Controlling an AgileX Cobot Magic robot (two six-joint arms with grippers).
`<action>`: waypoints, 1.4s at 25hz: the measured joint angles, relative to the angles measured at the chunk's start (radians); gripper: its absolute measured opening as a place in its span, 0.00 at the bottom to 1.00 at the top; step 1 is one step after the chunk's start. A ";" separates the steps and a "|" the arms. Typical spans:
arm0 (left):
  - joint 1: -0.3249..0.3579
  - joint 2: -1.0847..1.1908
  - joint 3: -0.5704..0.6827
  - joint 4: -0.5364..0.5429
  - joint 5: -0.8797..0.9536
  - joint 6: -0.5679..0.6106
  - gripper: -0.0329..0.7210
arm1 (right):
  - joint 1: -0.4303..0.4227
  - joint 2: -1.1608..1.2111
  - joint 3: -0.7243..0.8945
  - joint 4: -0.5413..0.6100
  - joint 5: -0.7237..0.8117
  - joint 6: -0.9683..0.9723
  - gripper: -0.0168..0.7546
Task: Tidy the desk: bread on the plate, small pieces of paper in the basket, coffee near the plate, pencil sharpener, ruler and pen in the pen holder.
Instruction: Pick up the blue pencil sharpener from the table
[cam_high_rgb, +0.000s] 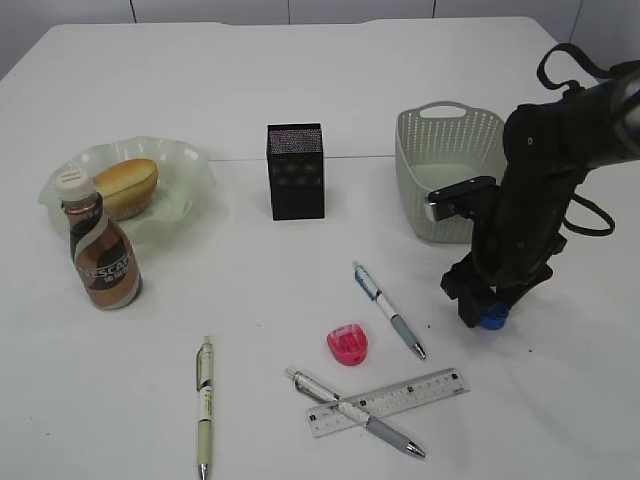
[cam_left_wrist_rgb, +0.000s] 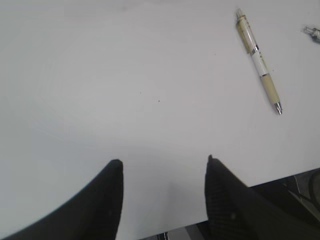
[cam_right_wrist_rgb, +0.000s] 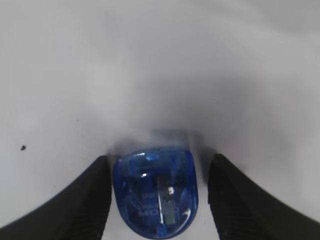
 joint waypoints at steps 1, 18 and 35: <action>0.000 0.000 0.000 0.000 0.000 0.000 0.56 | 0.000 0.000 0.000 0.000 0.000 0.000 0.60; 0.000 0.000 0.000 0.000 0.000 0.000 0.56 | 0.000 0.000 0.000 0.001 0.013 0.000 0.60; 0.000 0.000 0.000 0.000 0.000 0.000 0.56 | 0.000 0.000 0.000 0.004 0.013 0.000 0.44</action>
